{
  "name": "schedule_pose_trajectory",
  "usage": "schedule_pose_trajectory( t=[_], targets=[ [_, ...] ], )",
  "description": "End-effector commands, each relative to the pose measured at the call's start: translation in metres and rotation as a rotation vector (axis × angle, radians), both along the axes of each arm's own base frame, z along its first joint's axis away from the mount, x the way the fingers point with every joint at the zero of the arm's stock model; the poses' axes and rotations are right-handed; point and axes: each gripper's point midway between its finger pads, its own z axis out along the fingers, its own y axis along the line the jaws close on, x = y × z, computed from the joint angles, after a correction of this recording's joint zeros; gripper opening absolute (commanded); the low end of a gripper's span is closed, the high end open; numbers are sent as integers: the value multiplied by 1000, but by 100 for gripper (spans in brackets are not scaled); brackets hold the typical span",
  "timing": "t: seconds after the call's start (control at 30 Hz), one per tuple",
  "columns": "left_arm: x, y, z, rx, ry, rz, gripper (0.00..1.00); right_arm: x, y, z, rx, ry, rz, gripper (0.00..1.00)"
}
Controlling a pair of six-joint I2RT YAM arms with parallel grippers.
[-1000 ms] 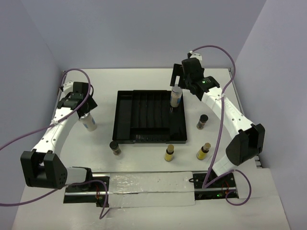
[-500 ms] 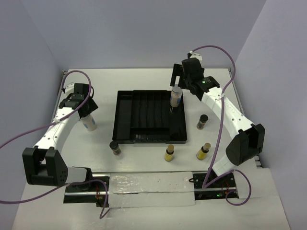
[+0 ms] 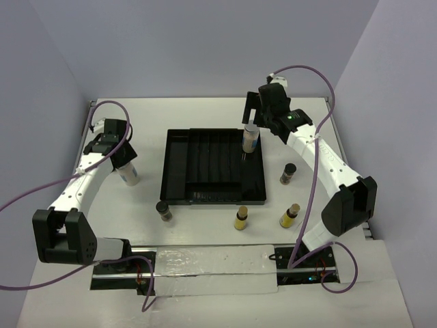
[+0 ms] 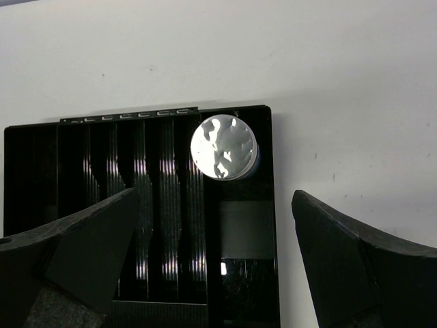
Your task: Organize the condiment bottles
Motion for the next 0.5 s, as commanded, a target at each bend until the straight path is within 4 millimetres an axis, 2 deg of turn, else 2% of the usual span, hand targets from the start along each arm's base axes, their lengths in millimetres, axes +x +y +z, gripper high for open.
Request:
schedule_pose_trajectory(
  t=[0.0, 0.03, 0.07, 0.1, 0.23, 0.27, 0.3, 0.33, 0.47],
  targets=[
    [16, -10, 33, -21, -71, -86, 10, -5, -2, 15, 19, -46, -8, 100],
    [19, -11, 46, -16, -95, -99, 10, -5, -1, 15, 21, -46, -7, 100],
    [17, -13, 45, -16, -89, -105, 10, -5, -1, 15, 21, -46, -6, 100],
    [20, -19, 58, -13, -111, -135, 10, -5, 0, 16, 23, -46, -6, 100],
    [33, -56, 112, 16, -200, -281, 10, -7, -2, 20, 33, -54, -15, 100],
    [30, -70, 117, 24, -193, -326, 10, -8, -4, 23, 33, -61, -20, 100],
    [31, -84, 130, 25, -210, -367, 10, -9, -5, 25, 34, -67, -24, 100],
    [34, -103, 141, 19, -223, -418, 10, -11, -6, 27, 39, -71, -18, 100],
    [35, -184, 161, -17, -230, -631, 10, -20, -13, 42, 52, -93, -21, 100]
  ],
)
